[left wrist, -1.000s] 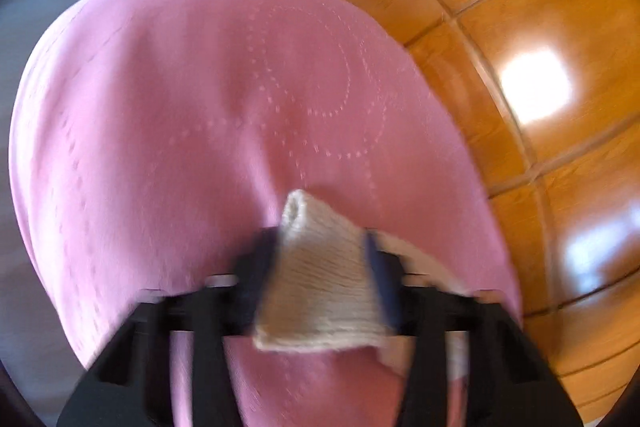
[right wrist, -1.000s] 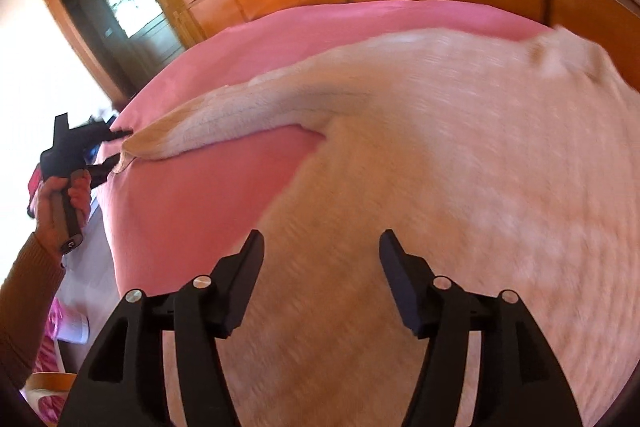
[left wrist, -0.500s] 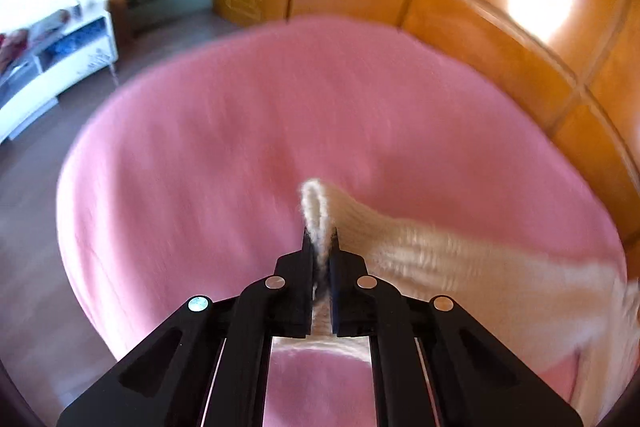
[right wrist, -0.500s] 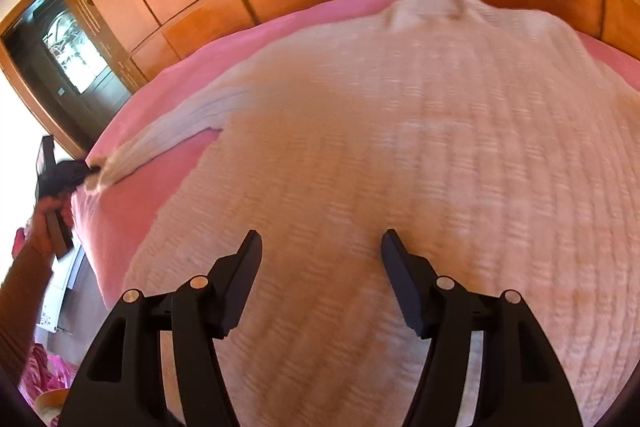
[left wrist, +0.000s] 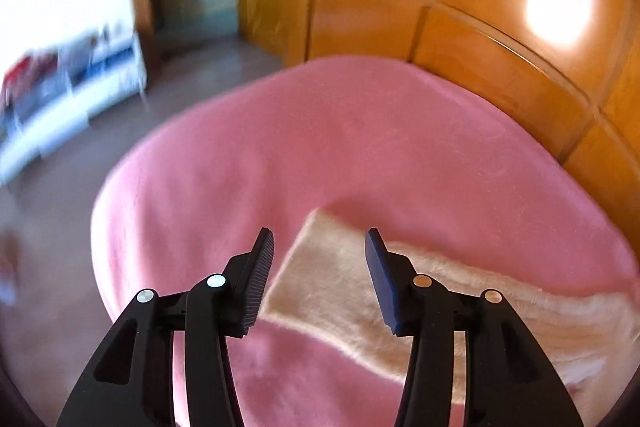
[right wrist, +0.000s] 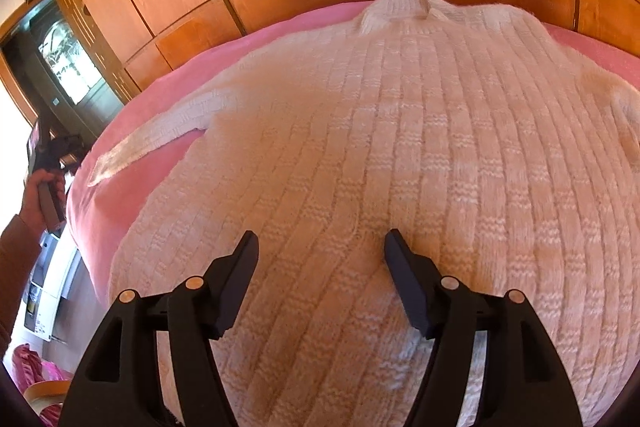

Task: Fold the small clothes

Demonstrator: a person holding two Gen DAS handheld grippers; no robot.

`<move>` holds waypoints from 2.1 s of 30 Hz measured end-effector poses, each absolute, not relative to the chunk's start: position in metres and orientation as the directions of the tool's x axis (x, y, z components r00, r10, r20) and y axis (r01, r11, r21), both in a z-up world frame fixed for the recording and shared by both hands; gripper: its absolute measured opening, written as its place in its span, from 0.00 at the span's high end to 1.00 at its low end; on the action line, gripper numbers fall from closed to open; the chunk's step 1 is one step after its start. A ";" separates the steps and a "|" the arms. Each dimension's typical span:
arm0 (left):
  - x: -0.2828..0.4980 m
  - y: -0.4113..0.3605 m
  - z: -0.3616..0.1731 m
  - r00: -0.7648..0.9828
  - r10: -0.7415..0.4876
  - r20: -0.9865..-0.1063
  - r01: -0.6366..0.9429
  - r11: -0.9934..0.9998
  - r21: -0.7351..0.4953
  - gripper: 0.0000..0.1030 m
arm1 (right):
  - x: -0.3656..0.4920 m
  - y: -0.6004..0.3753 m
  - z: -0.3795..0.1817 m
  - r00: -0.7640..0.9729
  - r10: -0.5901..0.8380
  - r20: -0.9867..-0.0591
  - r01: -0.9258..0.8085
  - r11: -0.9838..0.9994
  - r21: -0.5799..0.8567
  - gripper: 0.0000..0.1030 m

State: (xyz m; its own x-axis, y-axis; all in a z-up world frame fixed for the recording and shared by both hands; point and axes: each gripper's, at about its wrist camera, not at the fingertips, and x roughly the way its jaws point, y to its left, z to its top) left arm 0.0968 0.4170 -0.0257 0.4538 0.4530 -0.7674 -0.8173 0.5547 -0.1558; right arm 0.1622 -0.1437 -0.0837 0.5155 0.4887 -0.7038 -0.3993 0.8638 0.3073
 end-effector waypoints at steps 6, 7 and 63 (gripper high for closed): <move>0.051 0.444 -0.042 0.527 0.347 -0.775 -0.816 0.461 -0.348 0.45 | 0.159 -0.138 -0.091 0.539 0.501 -0.677 -0.431 0.855 0.289 0.25; 0.048 0.445 -0.044 0.547 0.327 -0.771 -0.805 0.460 -0.376 0.45 | 0.157 -0.135 -0.092 0.543 0.494 -0.679 -0.442 0.856 0.269 0.23; 0.121 0.057 -0.093 0.729 -0.202 -0.654 -0.021 0.949 -0.315 0.52 | 0.299 -0.056 -0.086 0.356 0.604 -0.713 -0.416 0.786 0.457 0.92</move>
State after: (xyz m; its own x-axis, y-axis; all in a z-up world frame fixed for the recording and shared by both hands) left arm 0.1206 0.0572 -0.0925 0.7291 -0.2016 -0.6541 -0.0206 0.9487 -0.3154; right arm 0.2990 -0.0560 -0.0860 0.3558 0.6037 -0.7134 -0.4163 0.7858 0.4573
